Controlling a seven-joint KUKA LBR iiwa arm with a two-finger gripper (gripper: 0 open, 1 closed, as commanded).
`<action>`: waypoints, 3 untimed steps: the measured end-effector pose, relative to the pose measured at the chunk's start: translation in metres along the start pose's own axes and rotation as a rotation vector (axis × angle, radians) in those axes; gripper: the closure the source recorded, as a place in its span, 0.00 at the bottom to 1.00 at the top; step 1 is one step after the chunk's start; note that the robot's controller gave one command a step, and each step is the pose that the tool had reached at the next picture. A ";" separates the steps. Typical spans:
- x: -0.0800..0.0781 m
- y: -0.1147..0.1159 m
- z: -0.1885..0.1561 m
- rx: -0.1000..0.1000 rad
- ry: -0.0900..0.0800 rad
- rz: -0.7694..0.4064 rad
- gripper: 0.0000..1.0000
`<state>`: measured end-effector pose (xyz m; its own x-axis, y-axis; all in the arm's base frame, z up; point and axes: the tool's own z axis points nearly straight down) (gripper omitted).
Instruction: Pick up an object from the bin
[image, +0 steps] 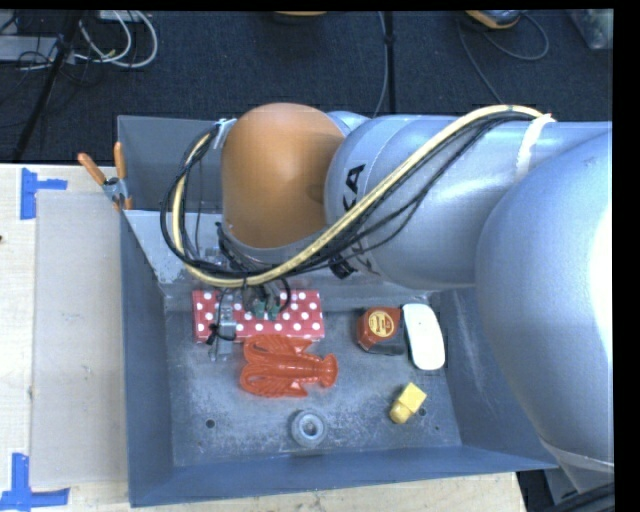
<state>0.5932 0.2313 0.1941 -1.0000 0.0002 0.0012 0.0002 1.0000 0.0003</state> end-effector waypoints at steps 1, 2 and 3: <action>0.006 -0.023 0.044 -0.001 -0.001 0.066 0.00; 0.014 -0.059 0.092 0.001 0.003 0.017 0.00; 0.014 -0.070 0.108 -0.001 0.002 0.036 0.00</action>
Offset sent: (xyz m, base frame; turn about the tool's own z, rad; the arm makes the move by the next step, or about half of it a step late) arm -0.0171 -0.0746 -0.1076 -0.0135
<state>0.5794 0.1611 0.0864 -0.9993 0.0362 0.0028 0.0362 0.9993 0.0011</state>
